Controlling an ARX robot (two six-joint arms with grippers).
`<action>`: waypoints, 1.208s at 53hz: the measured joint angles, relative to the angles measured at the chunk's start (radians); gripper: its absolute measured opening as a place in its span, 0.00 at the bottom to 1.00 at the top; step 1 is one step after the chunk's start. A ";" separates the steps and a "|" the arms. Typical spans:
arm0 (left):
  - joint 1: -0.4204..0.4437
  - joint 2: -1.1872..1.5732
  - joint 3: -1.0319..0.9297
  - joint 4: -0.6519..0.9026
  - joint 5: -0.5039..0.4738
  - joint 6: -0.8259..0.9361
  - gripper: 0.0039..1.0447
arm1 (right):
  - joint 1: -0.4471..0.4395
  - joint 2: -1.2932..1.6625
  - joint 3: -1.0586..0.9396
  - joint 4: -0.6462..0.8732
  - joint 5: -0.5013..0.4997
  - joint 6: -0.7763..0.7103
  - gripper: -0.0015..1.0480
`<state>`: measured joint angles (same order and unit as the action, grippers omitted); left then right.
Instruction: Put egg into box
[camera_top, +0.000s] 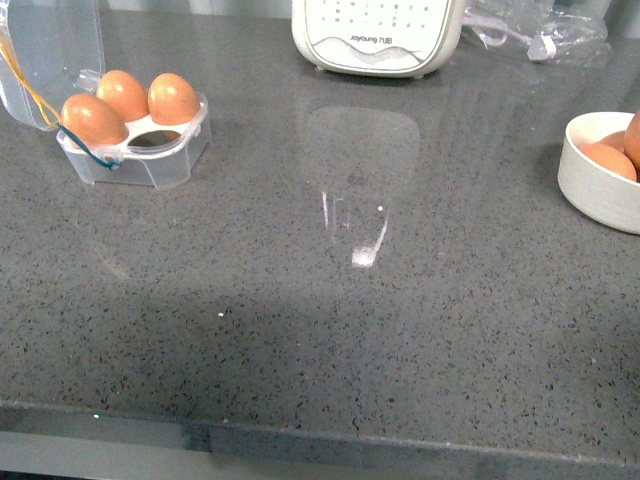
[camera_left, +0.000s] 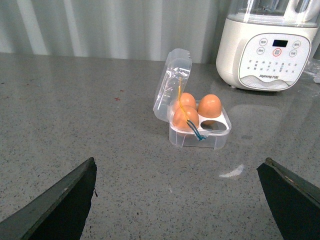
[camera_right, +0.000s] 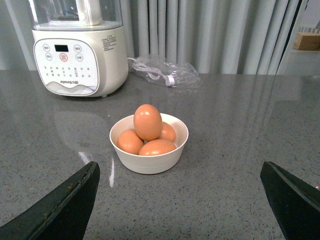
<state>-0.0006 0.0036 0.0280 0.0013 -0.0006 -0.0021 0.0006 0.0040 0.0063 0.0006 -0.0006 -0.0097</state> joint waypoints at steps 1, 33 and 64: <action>0.000 0.000 0.000 0.000 0.000 0.000 0.94 | 0.000 0.000 0.000 0.000 0.000 0.000 0.93; 0.000 0.000 0.000 0.000 0.000 0.000 0.94 | -0.042 0.531 0.231 0.222 0.046 0.024 0.93; 0.000 0.000 0.000 0.000 0.000 0.000 0.94 | -0.021 1.385 0.700 0.312 -0.140 -0.005 0.93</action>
<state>-0.0006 0.0036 0.0280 0.0013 -0.0006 -0.0021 -0.0200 1.3891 0.7067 0.3122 -0.1402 -0.0151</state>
